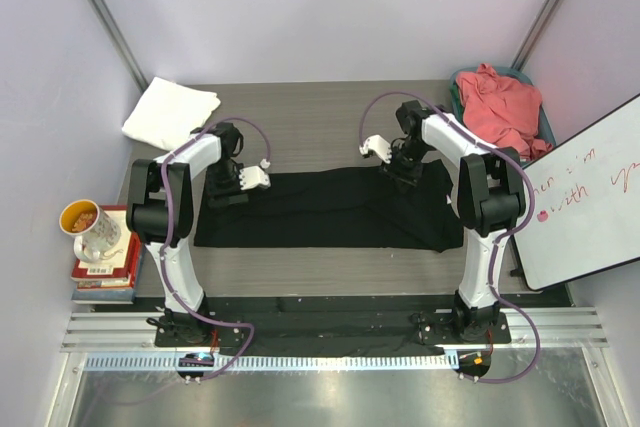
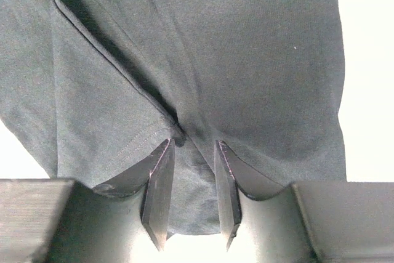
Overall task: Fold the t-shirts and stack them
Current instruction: Fold the other side of the tshirt into a rectangle
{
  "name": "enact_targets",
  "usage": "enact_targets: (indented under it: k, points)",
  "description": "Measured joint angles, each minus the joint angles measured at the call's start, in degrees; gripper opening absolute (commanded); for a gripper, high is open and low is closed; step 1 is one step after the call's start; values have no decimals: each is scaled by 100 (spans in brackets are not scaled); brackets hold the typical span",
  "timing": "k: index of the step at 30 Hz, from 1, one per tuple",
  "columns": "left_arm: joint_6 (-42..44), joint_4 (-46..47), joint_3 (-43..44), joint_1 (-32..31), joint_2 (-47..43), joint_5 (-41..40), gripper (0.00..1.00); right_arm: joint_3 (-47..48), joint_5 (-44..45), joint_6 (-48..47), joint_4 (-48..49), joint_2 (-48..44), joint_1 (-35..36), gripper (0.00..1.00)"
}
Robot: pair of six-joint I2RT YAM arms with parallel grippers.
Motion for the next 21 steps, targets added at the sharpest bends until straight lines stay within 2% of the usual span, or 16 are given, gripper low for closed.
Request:
enact_targets:
  k: [9, 13, 15, 21]
  points:
    - [0, -4, 7, 0, 0, 0, 68, -4, -24, -7, -59, 0, 11, 39]
    - [2, -7, 15, 0, 0, 0, 68, -9, -26, -9, -70, 0, 26, 34]
    - [2, -7, 15, 0, 0, 0, 68, -9, -26, -13, -70, 2, 39, 29]
    - [2, -2, 15, 0, 0, 0, 68, -15, -35, -24, -72, 35, 90, 27]
